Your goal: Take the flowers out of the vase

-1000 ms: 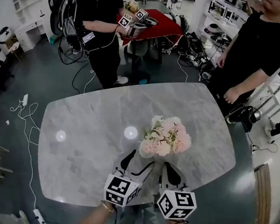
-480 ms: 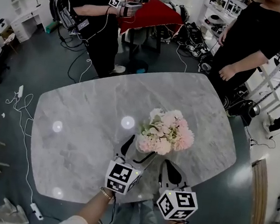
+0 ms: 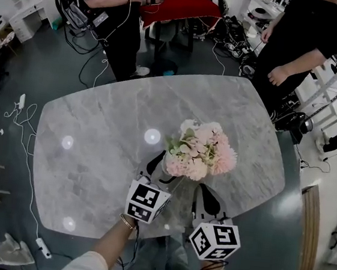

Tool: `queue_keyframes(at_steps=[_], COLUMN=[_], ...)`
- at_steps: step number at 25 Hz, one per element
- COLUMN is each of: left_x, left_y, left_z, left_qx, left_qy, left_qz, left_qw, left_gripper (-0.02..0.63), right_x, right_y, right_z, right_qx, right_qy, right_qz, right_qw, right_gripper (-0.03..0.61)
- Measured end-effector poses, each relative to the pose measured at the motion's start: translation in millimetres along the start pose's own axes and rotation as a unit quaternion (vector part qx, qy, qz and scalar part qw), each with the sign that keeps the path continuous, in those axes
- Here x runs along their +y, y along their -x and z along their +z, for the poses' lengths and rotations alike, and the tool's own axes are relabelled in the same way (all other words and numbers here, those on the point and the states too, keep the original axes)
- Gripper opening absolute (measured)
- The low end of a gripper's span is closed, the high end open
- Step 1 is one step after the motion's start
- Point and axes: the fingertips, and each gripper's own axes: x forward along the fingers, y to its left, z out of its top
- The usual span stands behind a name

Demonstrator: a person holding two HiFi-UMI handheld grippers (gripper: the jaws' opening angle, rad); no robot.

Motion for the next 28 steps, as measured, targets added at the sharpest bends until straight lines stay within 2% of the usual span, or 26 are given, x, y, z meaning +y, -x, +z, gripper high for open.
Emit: queue_keyframes(at_steps=[8,15,20,21,23,28], left_x=[-0.9,-1.3,-2.5,-2.6,-2.6,-1.8], left_y=[-0.7,-1.5,-2.5,-2.5,-2.3,-1.5], left_z=[-2.9,0.2,-1.3,-1.3,-1.7,-6.0], left_qx=[0.000,-0.004,-0.005,-0.006,-0.007,-0.008], left_qy=[-0.004,-0.003,-0.006,-0.008,-0.011,-0.006], left_qz=[-0.001,-0.001,-0.011,-0.013,-0.015,-0.022], left_qw=[1.0000,1.0000,0.9999,0.9999,0.9998,0.9997], left_gripper=[0.321,0.314,0.314,0.314,0.313,0.311], right_x=[2.4,18.7,25.7,27.2,29.9,33.6], right_y=[-4.2,-14.9,-28.3,-30.8,-36.0,-44.9], right_z=[4.7,18.1,25.5,26.6,27.7,35.7], right_qx=[-0.004,-0.014,-0.016,-0.016,-0.012,-0.024], right_qy=[0.003,0.036,0.053,0.055,0.055,0.054], right_qz=[0.010,0.069,0.094,0.101,0.114,0.130], right_qw=[1.000,0.997,0.994,0.993,0.992,0.990], right_gripper=[0.005,0.006,0.008,0.017,0.100,0.129])
